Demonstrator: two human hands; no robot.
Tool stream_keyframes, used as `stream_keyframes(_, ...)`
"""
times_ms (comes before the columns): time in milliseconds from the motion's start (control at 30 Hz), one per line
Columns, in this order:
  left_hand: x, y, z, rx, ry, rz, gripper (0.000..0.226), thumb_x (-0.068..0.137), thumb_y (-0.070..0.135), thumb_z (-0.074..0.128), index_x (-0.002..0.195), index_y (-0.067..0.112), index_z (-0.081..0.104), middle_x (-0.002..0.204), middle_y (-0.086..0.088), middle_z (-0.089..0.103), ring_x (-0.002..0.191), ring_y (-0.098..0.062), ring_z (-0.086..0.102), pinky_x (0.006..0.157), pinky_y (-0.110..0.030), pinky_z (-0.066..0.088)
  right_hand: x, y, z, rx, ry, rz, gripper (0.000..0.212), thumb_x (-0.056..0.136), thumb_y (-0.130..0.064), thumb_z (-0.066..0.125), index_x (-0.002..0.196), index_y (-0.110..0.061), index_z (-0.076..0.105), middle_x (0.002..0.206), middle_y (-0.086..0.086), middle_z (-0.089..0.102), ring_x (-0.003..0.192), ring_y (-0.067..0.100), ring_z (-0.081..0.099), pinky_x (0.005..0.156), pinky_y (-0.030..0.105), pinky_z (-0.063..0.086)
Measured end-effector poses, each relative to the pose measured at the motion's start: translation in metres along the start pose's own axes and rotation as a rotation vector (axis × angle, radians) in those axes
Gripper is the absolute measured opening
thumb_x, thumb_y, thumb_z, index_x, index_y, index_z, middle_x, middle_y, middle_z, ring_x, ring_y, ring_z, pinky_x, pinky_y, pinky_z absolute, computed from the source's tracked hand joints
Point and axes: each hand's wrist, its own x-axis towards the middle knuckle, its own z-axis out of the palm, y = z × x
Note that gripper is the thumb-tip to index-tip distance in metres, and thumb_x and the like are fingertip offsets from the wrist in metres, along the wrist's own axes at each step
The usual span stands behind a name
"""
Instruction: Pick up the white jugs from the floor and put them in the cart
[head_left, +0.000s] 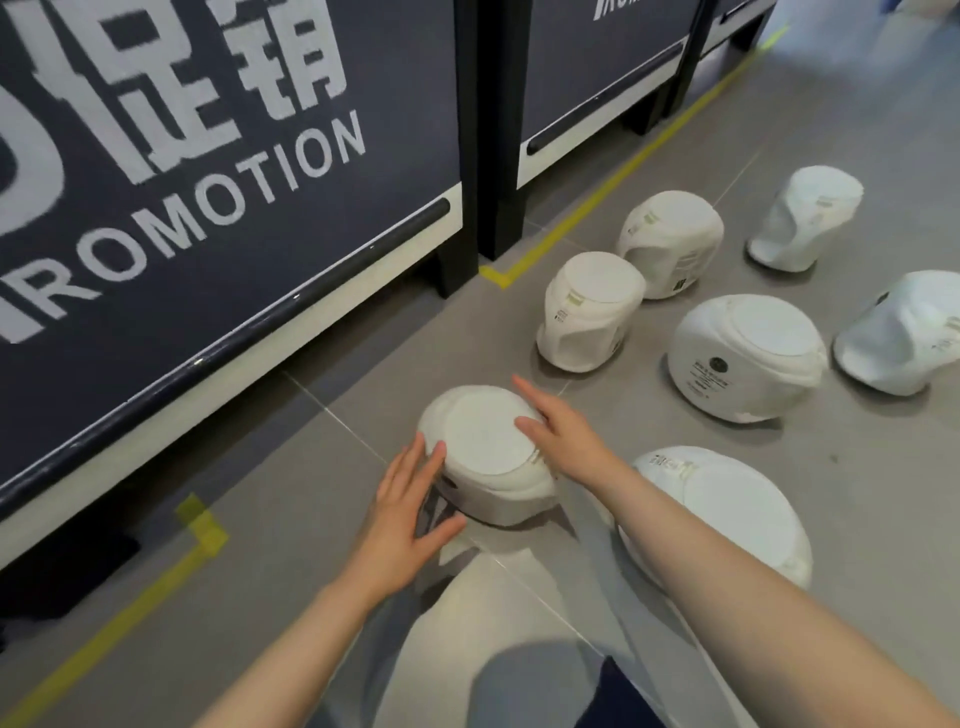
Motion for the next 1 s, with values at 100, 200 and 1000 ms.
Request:
stream_keyframes(100,-0.005,-0.002,0.001,-0.101,0.041,-0.083,0.085,0.069,0.072,0.052,0.141,0.053,0.01,0.156,0.014,-0.005,0.144,-0.01,-0.004,0.113,-0.029,0.006,-0.012,0.009,0.001,0.04,0.036,0.037,0.07,0.085,-0.027,0.064,0.143,-0.031,0.025,0.147,0.001,0.035,0.137,0.013,0.029,0.108,0.02,0.019)
stream_keyframes(200,0.009,-0.011,-0.001,-0.167,0.06,-0.144,0.105,0.058,0.071,0.064,0.137,0.059,-0.004,0.155,0.016,0.0,0.145,-0.013,-0.005,0.117,-0.039,0.009,-0.038,0.03,0.006,-0.002,-0.053,0.018,0.094,0.071,-0.03,0.078,0.136,-0.046,0.011,0.14,-0.005,0.03,0.132,0.006,0.025,0.105,0.007,0.014)
stream_keyframes(1000,0.08,0.028,-0.042,-0.745,0.09,-0.457,0.089,0.071,0.038,0.074,0.142,0.037,0.02,0.134,0.0,0.046,0.112,-0.016,0.055,0.077,-0.023,0.052,0.012,-0.046,-0.03,0.288,0.178,0.066,0.038,0.086,-0.023,0.061,0.108,-0.053,0.05,0.11,-0.012,0.058,0.06,-0.009,0.053,0.067,0.01,0.044)
